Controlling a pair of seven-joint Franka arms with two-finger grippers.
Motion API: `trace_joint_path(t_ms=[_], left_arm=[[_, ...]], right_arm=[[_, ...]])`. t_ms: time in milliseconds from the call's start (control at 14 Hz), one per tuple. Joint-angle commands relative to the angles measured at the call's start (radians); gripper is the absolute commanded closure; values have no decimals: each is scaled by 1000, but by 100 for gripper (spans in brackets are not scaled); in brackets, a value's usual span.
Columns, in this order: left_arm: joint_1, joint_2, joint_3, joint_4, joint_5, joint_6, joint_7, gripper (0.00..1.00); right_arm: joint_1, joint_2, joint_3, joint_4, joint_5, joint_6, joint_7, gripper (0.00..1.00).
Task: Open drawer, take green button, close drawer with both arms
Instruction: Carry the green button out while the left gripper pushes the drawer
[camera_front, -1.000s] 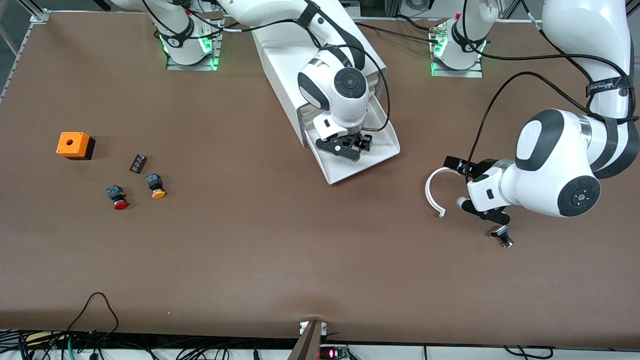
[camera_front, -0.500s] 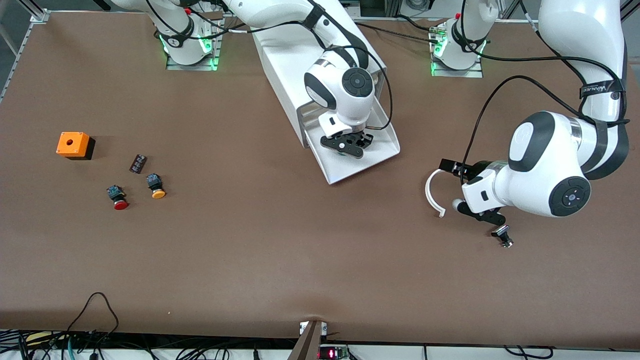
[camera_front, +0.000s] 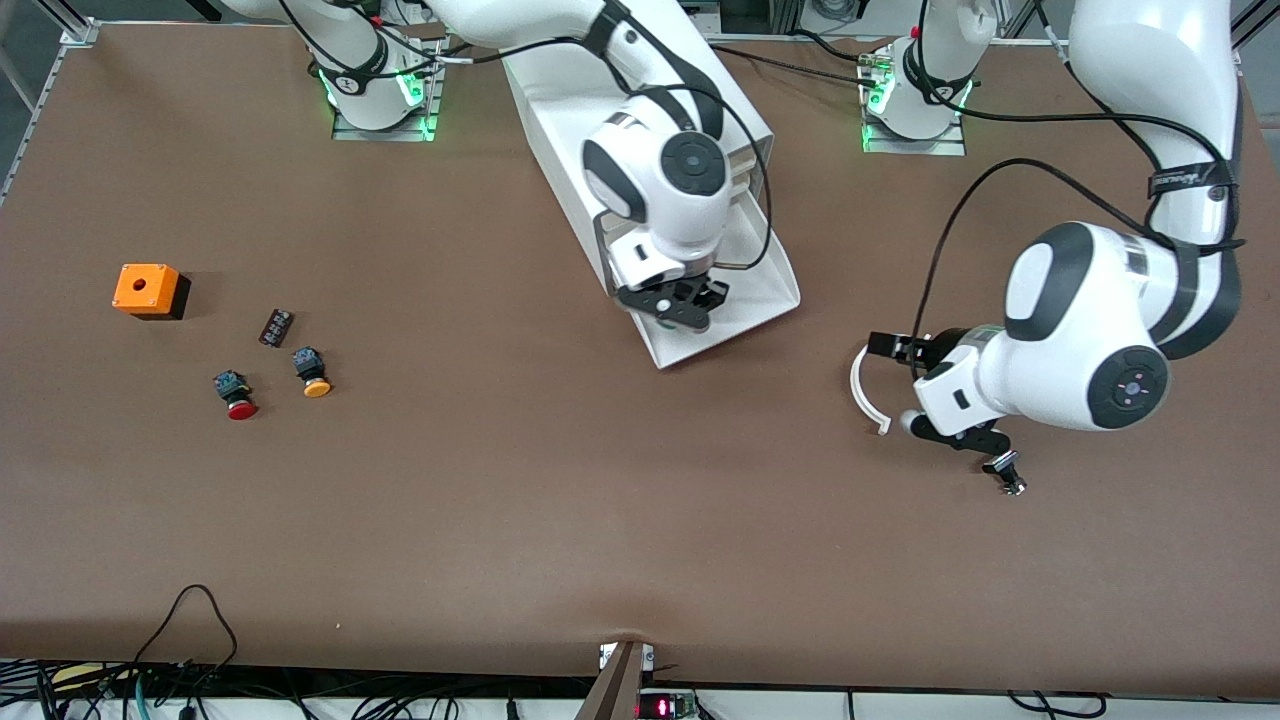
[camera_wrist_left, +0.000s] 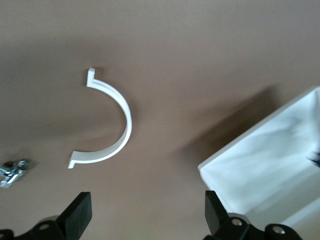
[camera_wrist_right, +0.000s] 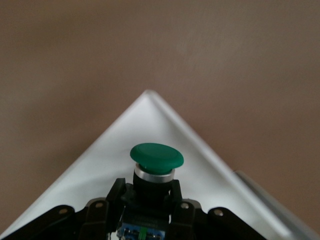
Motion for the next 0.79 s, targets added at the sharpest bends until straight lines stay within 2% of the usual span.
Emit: trace_joint_path(t_ms=[0,286,500,571,714], left_arm=[[-57,-11,-3,-76,17,115,-162,1],[-131,-11,-6,-172,17,301,-400,1],[-180,-11,-6,-220,17,384,-517,1],[-200,-11,-6,-244,17,426,-567,1],[-241,-11,-6,-295,17,528,-661,1]], right_arm=[[-124,-110,21,-12,64,-116,-196,100],[-328,-195,14,-15,173,-254,-552,100],[-441,-215,4,-39,159,-331,-808,100],[-457,-215,-26,-51,155,-336,-889,100],[-459,-215,-127,-96,146,-333,-1090,100]])
